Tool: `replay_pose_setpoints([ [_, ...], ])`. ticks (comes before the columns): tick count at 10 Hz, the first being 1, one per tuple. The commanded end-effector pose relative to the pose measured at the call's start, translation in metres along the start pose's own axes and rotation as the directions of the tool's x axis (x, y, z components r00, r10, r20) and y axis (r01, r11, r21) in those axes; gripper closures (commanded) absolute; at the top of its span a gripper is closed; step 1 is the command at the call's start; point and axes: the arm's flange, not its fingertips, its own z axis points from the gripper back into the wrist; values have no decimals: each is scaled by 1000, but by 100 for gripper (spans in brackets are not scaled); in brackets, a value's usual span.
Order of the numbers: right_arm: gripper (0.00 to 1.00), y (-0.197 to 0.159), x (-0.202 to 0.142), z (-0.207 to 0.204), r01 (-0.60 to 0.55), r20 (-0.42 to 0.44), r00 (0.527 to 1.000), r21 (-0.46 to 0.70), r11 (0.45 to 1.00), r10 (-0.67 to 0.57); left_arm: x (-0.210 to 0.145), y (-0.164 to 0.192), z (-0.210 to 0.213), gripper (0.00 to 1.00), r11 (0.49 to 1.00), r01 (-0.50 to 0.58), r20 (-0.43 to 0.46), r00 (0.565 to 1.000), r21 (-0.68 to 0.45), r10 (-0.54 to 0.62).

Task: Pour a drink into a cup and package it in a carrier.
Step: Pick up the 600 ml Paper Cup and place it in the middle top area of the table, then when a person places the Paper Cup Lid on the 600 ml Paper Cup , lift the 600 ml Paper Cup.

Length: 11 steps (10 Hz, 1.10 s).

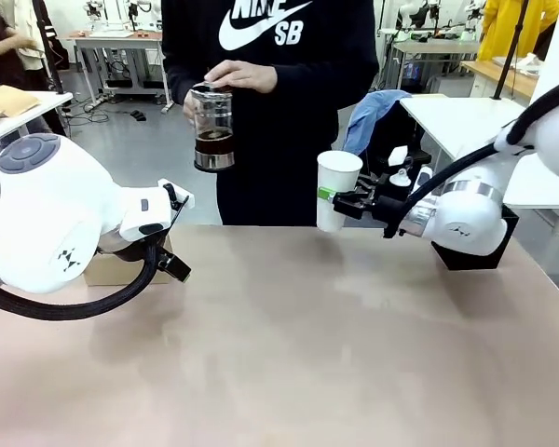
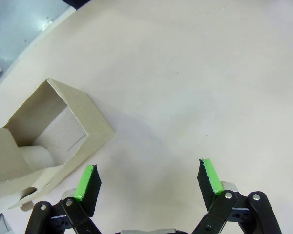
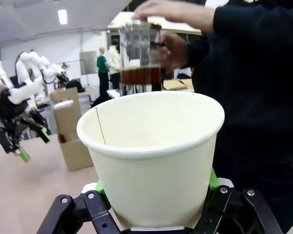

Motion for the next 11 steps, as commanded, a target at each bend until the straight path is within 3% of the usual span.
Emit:
replay_pose_setpoints([
  [1,19,2,-9,-11,-40,-23,999,-37,999,39,0,0,0,0,1000,1,1,1000,-2,-1],
  [3,19,0,-13,-11,-40,-39,998,-36,999,39,0,0,0,0,1000,1,1,1000,-2,-1],
  [4,19,3,-11,-9,-2,-123,992,34,999,6,0,0,0,0,1000,1,1,1000,-2,-1],
  [5,19,3,-17,-6,-7,-30,1000,-3,1000,7,0,0,0,0,1000,1,1,1000,-2,-1],
  [11,19,3,-17,-6,-7,-30,1000,-3,1000,7,0,0,0,0,1000,1,1,1000,-2,-1],
])
